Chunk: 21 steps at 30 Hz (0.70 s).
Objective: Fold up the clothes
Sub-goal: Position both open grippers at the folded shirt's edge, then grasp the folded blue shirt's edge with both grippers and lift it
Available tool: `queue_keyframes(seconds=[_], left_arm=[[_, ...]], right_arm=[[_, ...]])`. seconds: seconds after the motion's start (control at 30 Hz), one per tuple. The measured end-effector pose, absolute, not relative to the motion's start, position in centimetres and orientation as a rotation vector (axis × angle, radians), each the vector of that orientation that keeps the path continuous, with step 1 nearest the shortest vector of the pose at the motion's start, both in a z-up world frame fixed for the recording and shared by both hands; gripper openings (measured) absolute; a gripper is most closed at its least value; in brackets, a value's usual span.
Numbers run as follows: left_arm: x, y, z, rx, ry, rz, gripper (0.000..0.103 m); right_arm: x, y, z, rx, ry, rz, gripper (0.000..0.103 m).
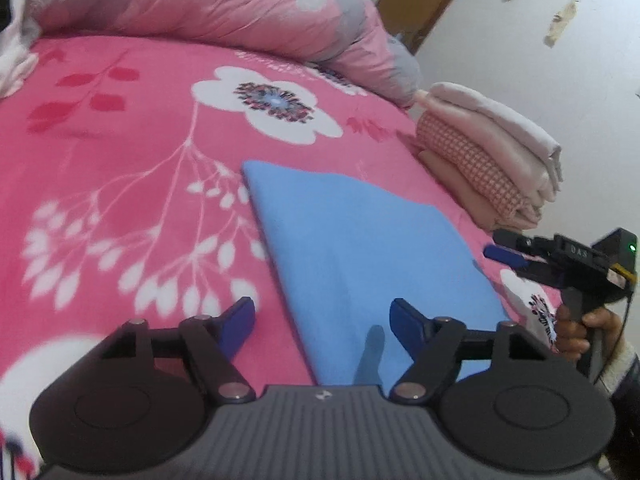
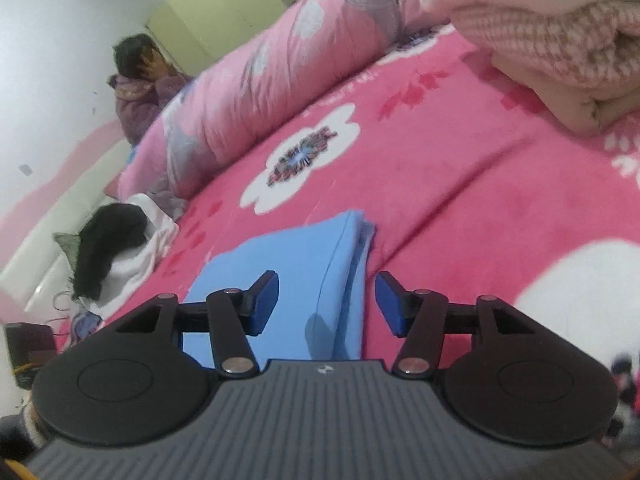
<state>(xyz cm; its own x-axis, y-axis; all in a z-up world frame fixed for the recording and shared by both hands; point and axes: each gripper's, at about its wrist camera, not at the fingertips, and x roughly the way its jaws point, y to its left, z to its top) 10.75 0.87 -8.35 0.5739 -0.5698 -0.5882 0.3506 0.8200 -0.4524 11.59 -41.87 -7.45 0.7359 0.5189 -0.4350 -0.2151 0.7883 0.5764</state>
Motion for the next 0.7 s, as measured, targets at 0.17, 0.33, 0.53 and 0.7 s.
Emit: queue_keyframes(seconds=[0.17, 0.33, 0.53, 0.7], left_arm=[[14.5, 0.2, -9.2, -0.321, 0.800, -0.575, 0.062], [16.6, 0.2, -9.7, -0.369, 0.814, -0.609, 0.062], [17.5, 1.2, -10.4, -0.432, 0.842, -0.687, 0.061], [20.4, -0.5, -10.8, -0.408, 0.823, -0.710, 0.049]], right_arm=[[17.0, -42.2, -7.7, 0.528, 0.624, 0.471, 0.053], [21.4, -42.0, -10.7, 0.557, 0.748, 0.469, 0.053], [18.4, -42.4, -11.0, 0.606, 0.775, 0.639, 0.053], [21.5, -41.5, -11.7, 0.627, 0.805, 0.704, 0.041]])
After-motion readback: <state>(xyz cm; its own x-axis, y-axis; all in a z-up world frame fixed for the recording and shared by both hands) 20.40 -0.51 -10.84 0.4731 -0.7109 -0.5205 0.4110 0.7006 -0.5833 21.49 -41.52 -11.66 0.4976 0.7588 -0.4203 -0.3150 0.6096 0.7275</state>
